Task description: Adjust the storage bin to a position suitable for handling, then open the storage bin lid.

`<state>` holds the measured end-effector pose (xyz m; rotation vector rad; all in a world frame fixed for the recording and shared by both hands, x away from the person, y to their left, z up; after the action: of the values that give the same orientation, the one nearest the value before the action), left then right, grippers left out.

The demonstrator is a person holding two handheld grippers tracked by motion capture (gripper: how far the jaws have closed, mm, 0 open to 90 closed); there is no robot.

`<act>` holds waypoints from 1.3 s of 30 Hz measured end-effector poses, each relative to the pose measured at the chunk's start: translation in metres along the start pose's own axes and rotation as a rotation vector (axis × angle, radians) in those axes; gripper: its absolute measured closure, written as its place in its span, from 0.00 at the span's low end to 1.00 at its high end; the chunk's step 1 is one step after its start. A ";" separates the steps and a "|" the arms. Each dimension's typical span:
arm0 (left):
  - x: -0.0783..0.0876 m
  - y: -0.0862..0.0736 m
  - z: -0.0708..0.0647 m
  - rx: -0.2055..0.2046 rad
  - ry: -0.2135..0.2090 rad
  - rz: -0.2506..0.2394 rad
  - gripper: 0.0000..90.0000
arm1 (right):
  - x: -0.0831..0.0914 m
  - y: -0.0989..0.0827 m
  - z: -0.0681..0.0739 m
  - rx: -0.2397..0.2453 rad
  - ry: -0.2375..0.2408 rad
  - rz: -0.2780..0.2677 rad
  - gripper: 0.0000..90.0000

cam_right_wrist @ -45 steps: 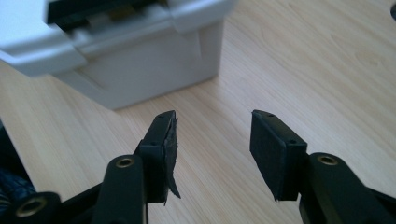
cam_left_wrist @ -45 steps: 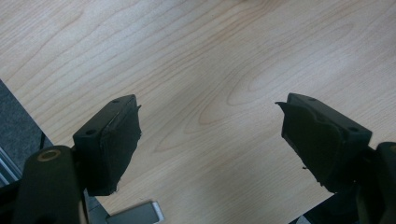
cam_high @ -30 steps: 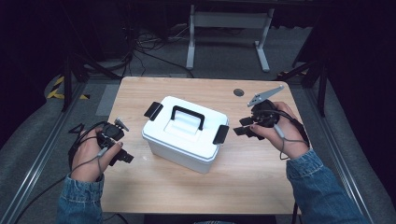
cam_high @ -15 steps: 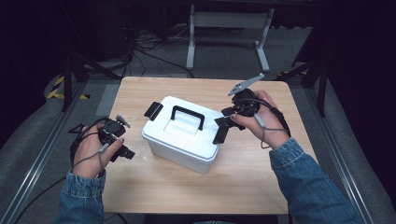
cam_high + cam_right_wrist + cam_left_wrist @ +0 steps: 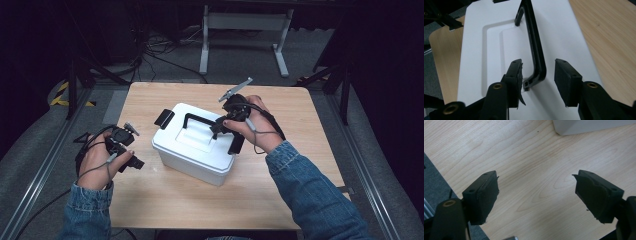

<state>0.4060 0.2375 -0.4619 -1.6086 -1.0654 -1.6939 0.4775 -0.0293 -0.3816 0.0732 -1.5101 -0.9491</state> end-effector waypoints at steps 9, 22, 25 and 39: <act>0.002 0.006 -0.001 -0.022 0.006 -0.014 0.22 | -0.008 0.004 0.007 0.042 -0.002 0.020 0.89; 0.003 0.006 0.001 -0.010 0.003 -0.030 0.22 | -0.009 0.002 0.014 0.089 0.003 0.039 0.94; 0.004 0.005 0.002 -0.019 0.013 -0.028 0.22 | -0.008 0.003 0.015 0.111 -0.004 0.018 0.94; 0.002 0.006 -0.002 -0.006 -0.008 -0.029 0.22 | 0.018 0.021 0.021 0.153 -0.009 -0.092 0.94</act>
<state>0.4093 0.2329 -0.4587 -1.6118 -1.0937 -1.7122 0.4656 -0.0152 -0.3525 0.2510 -1.5969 -0.9056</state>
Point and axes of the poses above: each handheld gripper's, and its own axes: x roughly backward along the jaws, y roughly out of its top, z roughly to its left, the point moved 10 cm from there along -x, roughly forward along the jaws, and after that the axes turned 3 degrees about z, right-handed, at the moved point
